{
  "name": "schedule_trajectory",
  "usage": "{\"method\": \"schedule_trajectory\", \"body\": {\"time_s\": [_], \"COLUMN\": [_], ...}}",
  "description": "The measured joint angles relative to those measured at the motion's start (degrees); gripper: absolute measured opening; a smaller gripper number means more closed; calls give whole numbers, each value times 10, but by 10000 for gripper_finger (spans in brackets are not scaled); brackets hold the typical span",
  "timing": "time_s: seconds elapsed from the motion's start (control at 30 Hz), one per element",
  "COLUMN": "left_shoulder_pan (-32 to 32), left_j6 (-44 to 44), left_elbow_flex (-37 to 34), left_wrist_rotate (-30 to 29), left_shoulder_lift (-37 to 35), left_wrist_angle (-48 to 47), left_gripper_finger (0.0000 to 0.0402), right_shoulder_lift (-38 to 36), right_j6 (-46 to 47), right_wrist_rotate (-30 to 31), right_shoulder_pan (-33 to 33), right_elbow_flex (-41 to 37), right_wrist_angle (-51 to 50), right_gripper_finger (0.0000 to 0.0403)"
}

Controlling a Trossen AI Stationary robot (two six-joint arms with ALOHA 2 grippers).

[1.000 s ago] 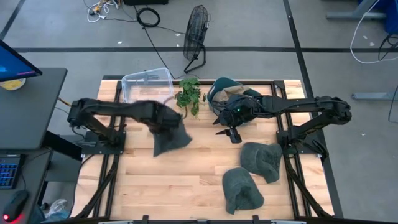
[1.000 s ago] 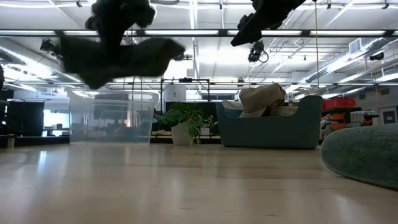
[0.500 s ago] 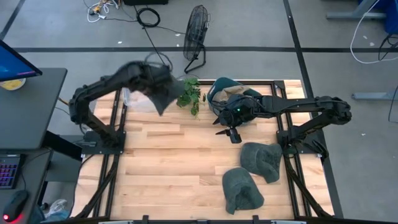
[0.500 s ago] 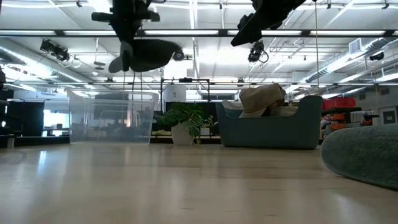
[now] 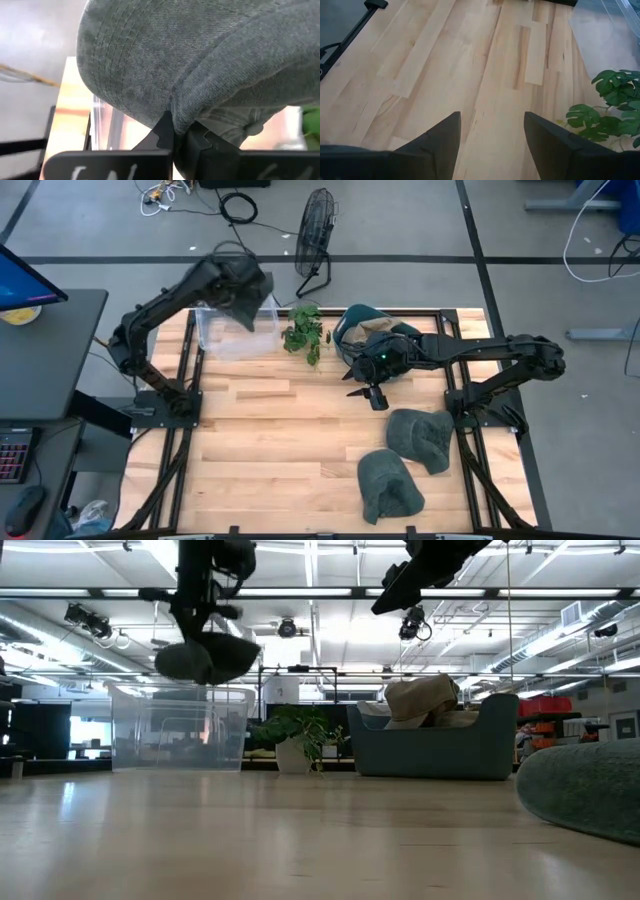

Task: Pick & Place hat
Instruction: Put the middle left gray cap into the transparent bin

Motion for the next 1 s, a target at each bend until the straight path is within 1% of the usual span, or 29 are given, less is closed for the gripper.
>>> {"method": "schedule_trajectory", "body": {"time_s": [0.1,0.17,0.23,0.37,0.47,0.6,0.7,0.83,0.93,1.0], "left_shoulder_pan": [0,1,1,0,0,5,11,12,8,4], "left_j6": [-28,-35,-47,-47,-47,-46,-33,-16,-8,15], "left_elbow_flex": [-52,-88,-123,-189,-231,-272,-291,-291,-260,-229], "left_wrist_rotate": [-2,-15,-33,-41,-14,44,95,102,101,101], "left_shoulder_lift": [0,0,0,0,0,0,-1,-1,-1,-1], "left_wrist_angle": [12,37,74,173,229,245,240,224,182,148], "left_gripper_finger": [12,12,13,17,22,41,64,99,121,130], "right_shoulder_lift": [0,0,0,0,0,0,0,0,0,0], "right_j6": [0,0,0,0,0,0,-3,-16,-21,-22], "right_wrist_rotate": [0,0,0,0,0,0,0,0,0,0], "right_shoulder_pan": [0,0,0,0,0,0,0,0,0,0], "right_elbow_flex": [0,0,0,0,0,0,0,0,0,0], "right_wrist_angle": [0,0,0,0,0,0,0,0,0,0], "right_gripper_finger": [222,222,222,222,222,222,222,222,222,222]}}
